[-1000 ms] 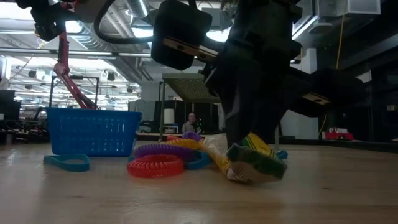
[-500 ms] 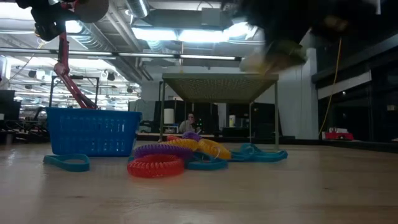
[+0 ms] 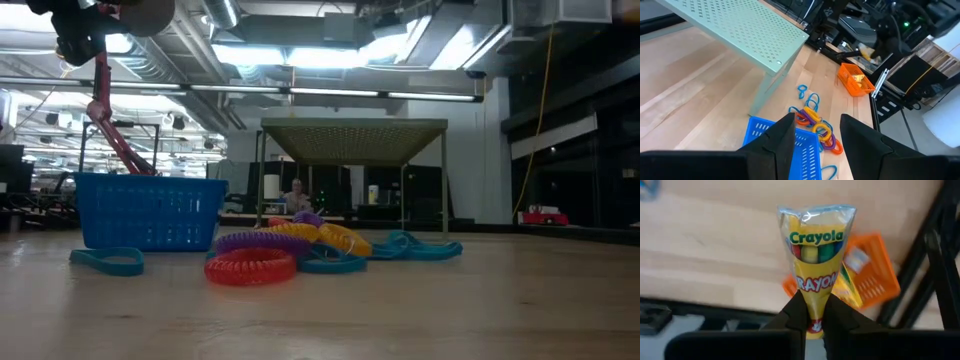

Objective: Pick & Place Office Desk Supplies
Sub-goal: Put the yellow crayon box into the orange basket

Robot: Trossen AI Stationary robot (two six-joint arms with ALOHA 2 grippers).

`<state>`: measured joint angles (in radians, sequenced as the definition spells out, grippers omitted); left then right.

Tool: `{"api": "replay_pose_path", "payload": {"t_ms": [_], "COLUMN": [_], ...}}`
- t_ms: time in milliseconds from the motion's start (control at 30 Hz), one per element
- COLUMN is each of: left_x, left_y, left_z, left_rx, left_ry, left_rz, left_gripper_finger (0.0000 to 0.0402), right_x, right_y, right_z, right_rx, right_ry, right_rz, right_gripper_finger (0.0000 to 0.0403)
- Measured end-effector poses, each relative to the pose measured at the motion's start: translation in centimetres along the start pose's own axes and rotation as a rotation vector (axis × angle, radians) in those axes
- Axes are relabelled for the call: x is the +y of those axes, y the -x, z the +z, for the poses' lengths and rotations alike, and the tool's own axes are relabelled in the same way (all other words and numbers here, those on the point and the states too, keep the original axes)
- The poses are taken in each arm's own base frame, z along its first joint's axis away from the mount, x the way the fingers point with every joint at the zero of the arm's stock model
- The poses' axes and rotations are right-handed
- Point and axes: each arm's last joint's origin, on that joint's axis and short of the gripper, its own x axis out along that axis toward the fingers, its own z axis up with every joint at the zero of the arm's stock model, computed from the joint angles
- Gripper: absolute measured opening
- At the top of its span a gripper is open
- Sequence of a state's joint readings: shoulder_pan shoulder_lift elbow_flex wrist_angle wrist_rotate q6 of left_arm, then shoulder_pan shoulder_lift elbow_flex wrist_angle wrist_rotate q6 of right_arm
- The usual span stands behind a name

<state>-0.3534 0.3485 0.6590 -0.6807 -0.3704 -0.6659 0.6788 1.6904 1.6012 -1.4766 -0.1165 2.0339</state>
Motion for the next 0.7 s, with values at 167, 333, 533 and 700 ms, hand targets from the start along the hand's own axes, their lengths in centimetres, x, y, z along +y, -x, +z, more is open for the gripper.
{"api": "replay_pose_path", "payload": {"t_ms": [167, 333, 533, 700], "left_x": [0.0, 0.0, 0.0, 0.0], "left_y": [0.0, 0.0, 0.0, 0.0], "left_z": [0.0, 0.0, 0.1, 0.1], "left_rx": [-0.002, -0.002, -0.017, -0.017], "left_ry": [-0.008, -0.008, -0.01, -0.013], "left_rz": [0.003, 0.003, 0.017, 0.017], "left_gripper_finger": [0.0152, 0.0152, 0.0152, 0.0152], "right_x": [-1.0, -1.5, -1.1, -0.4], "right_y": [-0.9, -2.3, -4.9, -7.8], "right_z": [-2.9, -5.4, -7.2, -7.7], "right_rx": [0.016, 0.018, 0.026, 0.054], "right_ry": [-0.018, -0.023, -0.006, -0.002], "right_rz": [-0.027, -0.039, -0.096, -0.077], "right_gripper_finger": [0.0039, 0.0039, 0.0039, 0.0039]}}
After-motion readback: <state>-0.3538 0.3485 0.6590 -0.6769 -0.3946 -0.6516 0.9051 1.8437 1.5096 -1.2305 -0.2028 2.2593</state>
